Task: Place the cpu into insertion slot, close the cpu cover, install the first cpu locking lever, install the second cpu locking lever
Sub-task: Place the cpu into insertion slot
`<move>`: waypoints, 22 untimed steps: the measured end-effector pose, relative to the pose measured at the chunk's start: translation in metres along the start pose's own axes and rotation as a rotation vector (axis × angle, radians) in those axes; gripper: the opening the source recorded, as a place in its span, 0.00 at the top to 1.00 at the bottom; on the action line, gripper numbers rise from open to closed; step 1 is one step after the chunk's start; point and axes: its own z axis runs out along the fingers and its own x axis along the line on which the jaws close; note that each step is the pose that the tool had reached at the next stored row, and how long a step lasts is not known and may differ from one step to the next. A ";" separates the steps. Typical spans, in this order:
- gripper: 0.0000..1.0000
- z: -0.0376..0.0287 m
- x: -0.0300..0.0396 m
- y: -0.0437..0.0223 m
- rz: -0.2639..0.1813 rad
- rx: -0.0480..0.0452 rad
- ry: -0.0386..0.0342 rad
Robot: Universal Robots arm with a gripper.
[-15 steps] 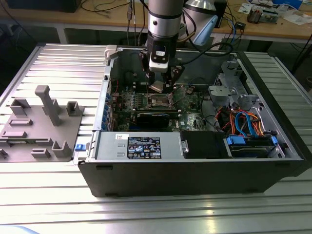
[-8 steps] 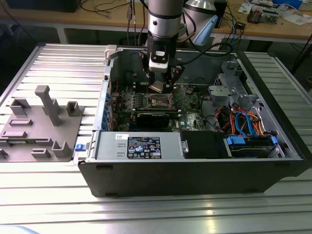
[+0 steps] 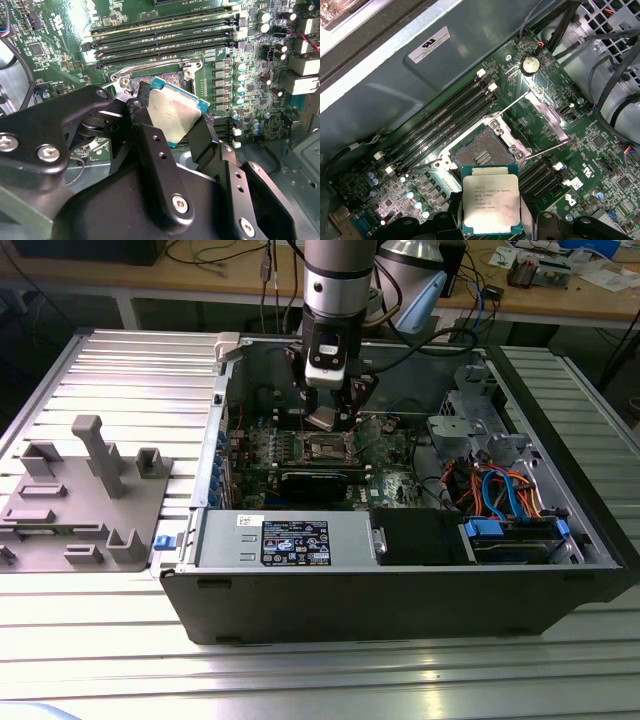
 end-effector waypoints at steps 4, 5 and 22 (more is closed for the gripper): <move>0.45 0.0000 0.0000 0.0000 0.001 0.0007 -0.0005; 0.45 0.0001 0.0000 0.0000 0.002 0.0012 -0.0009; 0.45 0.0003 0.0000 0.0000 0.008 0.0102 -0.0083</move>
